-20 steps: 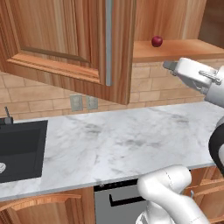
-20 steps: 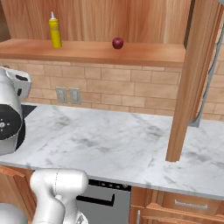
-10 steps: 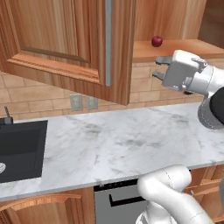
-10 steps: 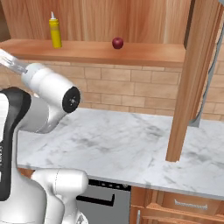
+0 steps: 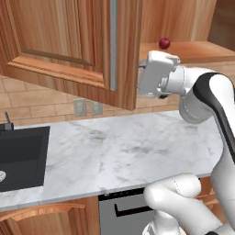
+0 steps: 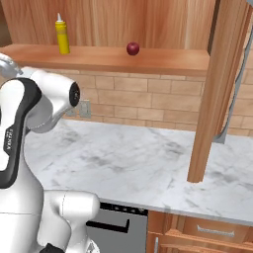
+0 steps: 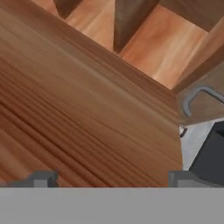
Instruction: The dining table condiment station is running low on mustard. Refill the condiment station by opening the cabinet and taking the mustard from the cabinet and placing it on the dining table.
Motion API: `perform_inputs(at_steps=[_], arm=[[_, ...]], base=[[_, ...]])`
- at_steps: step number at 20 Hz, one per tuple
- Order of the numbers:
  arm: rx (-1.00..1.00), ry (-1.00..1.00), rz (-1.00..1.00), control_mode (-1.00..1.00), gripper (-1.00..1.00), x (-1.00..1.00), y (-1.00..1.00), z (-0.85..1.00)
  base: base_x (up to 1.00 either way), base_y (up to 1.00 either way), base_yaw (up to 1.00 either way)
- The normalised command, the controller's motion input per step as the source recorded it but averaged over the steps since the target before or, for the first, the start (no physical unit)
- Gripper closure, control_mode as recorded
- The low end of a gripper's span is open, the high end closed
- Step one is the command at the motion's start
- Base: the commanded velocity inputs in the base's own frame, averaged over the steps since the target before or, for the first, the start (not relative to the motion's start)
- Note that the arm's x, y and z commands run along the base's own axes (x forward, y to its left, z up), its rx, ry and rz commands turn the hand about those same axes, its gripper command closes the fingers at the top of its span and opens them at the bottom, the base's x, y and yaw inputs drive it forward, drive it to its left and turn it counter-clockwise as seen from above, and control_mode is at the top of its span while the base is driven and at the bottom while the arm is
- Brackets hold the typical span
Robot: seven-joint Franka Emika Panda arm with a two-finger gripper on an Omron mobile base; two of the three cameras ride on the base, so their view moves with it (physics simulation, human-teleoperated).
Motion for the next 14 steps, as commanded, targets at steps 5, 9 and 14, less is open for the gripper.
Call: perform_inputs(at_steps=[5, 9, 14], arm=[[-0.05, 0.00, 0.28, -1.00, -1.00, -0.78, 0.99, 0.00], [-0.07, 0.00, 0.22, -1.00, -1.00, -0.74, 1.00, -0.01], [-0.07, 0.00, 0.15, -1.00, -1.00, -0.52, 1.00, -0.09]], base=[[0.00, 0.00, 0.00], [0.00, 0.00, 0.00], [0.00, 0.00, 0.00]])
